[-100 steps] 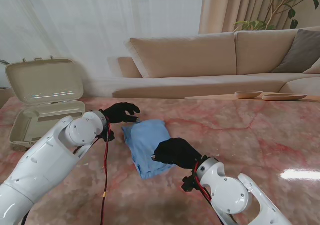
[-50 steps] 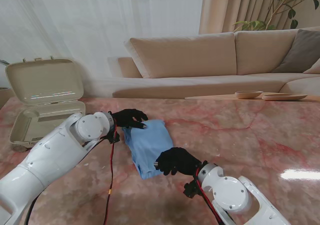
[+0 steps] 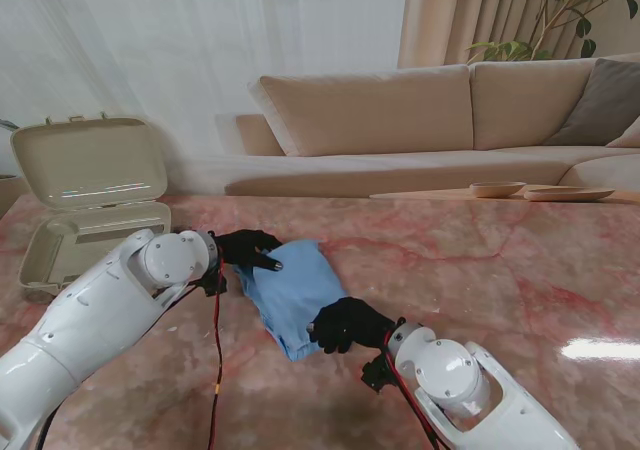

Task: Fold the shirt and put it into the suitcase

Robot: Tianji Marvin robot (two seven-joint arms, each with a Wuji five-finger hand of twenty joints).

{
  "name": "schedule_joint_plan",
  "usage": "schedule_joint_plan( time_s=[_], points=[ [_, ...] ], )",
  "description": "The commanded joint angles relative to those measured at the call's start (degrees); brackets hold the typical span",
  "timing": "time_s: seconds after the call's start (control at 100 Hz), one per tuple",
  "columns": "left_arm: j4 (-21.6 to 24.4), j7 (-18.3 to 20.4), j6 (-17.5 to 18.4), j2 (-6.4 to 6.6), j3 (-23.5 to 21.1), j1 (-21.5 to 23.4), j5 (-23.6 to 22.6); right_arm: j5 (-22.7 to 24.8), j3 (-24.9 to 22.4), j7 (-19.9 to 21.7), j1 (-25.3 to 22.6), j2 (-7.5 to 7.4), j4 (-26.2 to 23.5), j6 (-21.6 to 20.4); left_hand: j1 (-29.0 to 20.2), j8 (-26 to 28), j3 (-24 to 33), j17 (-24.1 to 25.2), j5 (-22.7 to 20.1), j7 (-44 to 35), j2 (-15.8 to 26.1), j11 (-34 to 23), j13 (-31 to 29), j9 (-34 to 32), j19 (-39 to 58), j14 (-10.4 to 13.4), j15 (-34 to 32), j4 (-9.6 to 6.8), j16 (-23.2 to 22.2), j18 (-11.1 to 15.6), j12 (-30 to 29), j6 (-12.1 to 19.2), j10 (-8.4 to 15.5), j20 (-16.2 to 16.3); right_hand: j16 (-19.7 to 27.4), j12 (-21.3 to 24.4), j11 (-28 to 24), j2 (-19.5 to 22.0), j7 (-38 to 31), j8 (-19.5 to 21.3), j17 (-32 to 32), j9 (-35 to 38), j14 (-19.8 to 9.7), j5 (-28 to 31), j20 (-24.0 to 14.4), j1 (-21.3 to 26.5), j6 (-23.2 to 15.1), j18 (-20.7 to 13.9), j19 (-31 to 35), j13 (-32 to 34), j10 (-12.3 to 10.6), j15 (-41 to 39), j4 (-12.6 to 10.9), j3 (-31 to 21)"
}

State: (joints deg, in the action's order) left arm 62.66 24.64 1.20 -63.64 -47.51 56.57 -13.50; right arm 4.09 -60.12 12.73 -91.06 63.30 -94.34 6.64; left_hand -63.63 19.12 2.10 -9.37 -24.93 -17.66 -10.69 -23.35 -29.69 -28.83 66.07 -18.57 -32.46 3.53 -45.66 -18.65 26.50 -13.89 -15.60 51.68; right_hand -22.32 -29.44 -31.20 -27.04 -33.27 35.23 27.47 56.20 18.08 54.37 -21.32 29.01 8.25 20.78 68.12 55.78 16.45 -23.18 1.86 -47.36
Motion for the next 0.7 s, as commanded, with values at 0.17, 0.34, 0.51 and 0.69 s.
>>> schedule_joint_plan(
  time_s=[0.17,0.34,0.51,0.69],
  points=[
    [5.6,3.7,-2.7,2.66,-3.0,5.2,-2.4,0.9,-0.6,0.4,0.8,0.44,1.7,2.7,-2.0,0.1,-2.7,-1.3,0.8,0.5,3.2,-0.9,-1.2,-0.6,3.4,-2.2,-2.2,-1.51,-0.8,-0.3,0.0,-0.1,-0.3,1.3,1.0,0.6,-0.4,0.6,-1.4,-0.3,-2.6,-0.5,-0.4,-0.2,1.1,-0.9,0.0,-0.9,-0.5,-2.3,0.4,0.6,-0.9,0.6],
    [11.1,7.7,-6.4,4.28,-6.0,9.5,-3.5,1.8,-1.4,0.4,1.3,0.45,2.2,4.4,-1.2,-0.1,-3.1,-1.8,0.7,1.1,4.2,-0.9,-1.5,-1.4,4.0,-2.7,-2.7,-1.38,-1.2,-0.3,0.1,-0.3,-0.7,1.7,0.8,0.4,-0.5,0.2,-1.8,-0.5,-3.1,0.1,-0.3,0.2,1.1,-0.9,0.1,-0.8,-0.5,-2.3,0.3,0.5,-0.8,0.4],
    [16.9,8.8,-9.7,4.94,-10.4,15.7,-2.8,2.7,-2.6,0.8,1.5,0.30,2.3,5.8,0.8,-0.1,-3.8,-2.2,-1.6,1.5,7.4,-0.4,-1.9,-3.4,3.0,-4.1,-2.4,-0.87,-0.8,-1.2,-0.1,0.0,-1.5,1.0,0.6,0.2,-0.5,-0.2,-2.1,-0.7,-3.4,0.5,-0.3,0.6,1.0,-1.2,0.0,-0.8,-0.4,-2.1,0.3,0.3,-0.6,-0.2],
    [23.8,8.9,-11.9,5.44,-14.6,22.3,-3.2,3.5,-3.9,1.4,1.3,0.10,2.5,7.1,2.4,-0.3,-4.2,-2.3,-2.3,2.5,9.0,0.3,-2.1,-4.3,2.4,-4.8,-2.1,-0.70,-0.3,-2.2,-0.5,0.0,-2.8,0.2,0.4,0.1,-0.3,-0.7,-2.3,-1.0,-3.7,0.7,-0.6,0.6,0.9,-1.7,-0.4,-1.0,-0.4,-2.1,0.1,0.2,-0.4,-0.9]
  ],
)
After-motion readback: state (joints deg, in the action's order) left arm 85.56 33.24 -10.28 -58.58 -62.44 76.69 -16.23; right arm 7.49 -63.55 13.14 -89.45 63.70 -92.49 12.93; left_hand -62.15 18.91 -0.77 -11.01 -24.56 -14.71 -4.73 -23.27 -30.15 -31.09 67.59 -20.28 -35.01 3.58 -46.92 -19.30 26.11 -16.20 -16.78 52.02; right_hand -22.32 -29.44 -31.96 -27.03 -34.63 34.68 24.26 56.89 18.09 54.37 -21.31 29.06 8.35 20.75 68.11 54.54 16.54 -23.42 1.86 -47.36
